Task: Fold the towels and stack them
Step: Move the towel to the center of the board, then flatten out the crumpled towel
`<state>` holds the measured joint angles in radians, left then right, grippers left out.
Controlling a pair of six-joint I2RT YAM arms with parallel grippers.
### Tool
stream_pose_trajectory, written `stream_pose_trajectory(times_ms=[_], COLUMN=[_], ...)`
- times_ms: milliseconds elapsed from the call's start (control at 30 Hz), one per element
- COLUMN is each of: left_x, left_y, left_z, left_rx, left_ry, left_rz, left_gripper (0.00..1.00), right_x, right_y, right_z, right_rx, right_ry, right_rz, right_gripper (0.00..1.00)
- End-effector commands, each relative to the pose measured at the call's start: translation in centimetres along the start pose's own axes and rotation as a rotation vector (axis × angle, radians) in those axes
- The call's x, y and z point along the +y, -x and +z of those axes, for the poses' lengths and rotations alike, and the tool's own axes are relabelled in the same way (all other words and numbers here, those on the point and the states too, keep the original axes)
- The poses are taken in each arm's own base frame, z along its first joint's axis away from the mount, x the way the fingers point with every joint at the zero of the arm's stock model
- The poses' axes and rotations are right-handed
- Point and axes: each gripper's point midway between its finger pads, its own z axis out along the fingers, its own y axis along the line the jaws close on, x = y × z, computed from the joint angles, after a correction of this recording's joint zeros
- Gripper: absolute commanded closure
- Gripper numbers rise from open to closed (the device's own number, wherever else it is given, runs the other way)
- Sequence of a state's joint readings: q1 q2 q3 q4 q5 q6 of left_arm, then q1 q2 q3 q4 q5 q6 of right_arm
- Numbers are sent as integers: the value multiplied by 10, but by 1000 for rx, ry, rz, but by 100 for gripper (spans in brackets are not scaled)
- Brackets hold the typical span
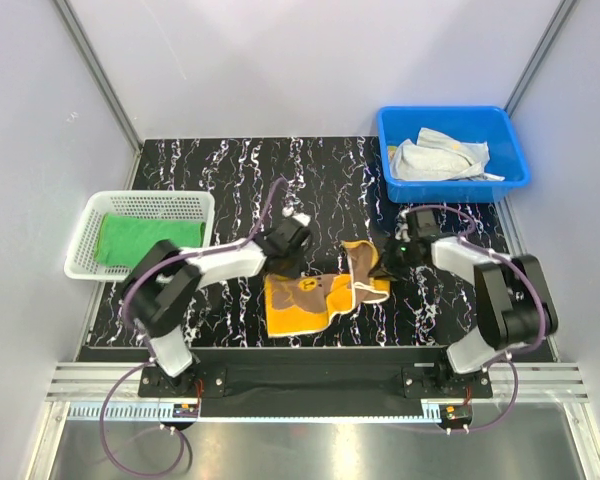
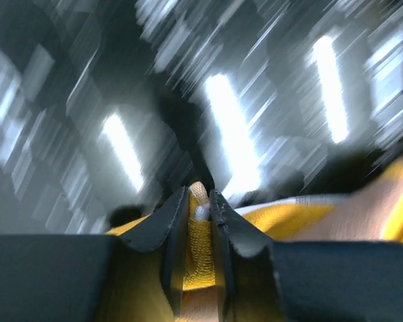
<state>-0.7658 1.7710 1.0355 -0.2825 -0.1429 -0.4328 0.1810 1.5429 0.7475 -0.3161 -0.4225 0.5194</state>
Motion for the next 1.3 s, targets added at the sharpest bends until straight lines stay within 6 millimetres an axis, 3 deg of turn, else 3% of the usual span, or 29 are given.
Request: stream_pose_trajectory(times_ms=[0, 33, 67, 100, 167, 200, 300, 400, 500, 600, 633, 667, 700, 800, 967, 1167, 1267], left_x=[39, 44, 45, 49, 53, 55, 49, 49, 48, 38, 35, 38, 35, 40, 34, 12, 13], left_y=[-14, -16, -5, -1, 8, 19, 46, 61, 79, 84, 94, 84, 90, 80, 73, 62, 62], left_z=[-46, -56, -76, -86, -101, -112, -117, -104, -99, -76, -74, -53, -49, -24, -7, 7, 13], left_rx=[-60, -82, -139, -174, -227, -276, -350, -347, -366, -331, -334, -260, -251, -166, -120, -90, -79], left_ry=[145, 149, 130, 141, 148, 136, 51, 8, -23, -72, -78, -65, -91, -116, -161, -292, -287], left_rz=[-150, -166, -190, -204, -207, -180, -96, -33, -18, 76, 99, 117, 131, 107, 93, 108, 107], left_gripper=[75, 74, 73, 67, 61, 59, 50, 46, 46, 43, 44, 44, 45, 46, 48, 47, 47], right_x=[61, 72, 81, 100, 110, 115, 123, 123, 112, 94, 89, 87, 84, 86, 75, 69, 67], right_y=[-8, -12, -18, -28, -33, -28, -12, 1, 13, 33, 33, 36, 41, 42, 42, 43, 45], right_z=[21, 31, 35, 36, 35, 33, 17, 10, 14, 17, 20, 21, 22, 25, 24, 20, 20], right_rx=[49, 67, 86, 118, 141, 123, 66, 59, 78, 70, 90, 96, 105, 118, 129, 113, 108], right_ry=[153, 187, 213, 256, 268, 263, 226, 178, 127, 66, 59, 61, 51, 62, 56, 57, 51], right_rz=[-132, -149, -169, -210, -244, -247, -313, -375, -409, -407, -400, -396, -392, -405, -376, -340, -330], right_gripper=[76, 76, 76, 76, 77, 77, 78, 82, 81, 80, 79, 79, 77, 73, 65, 63, 63])
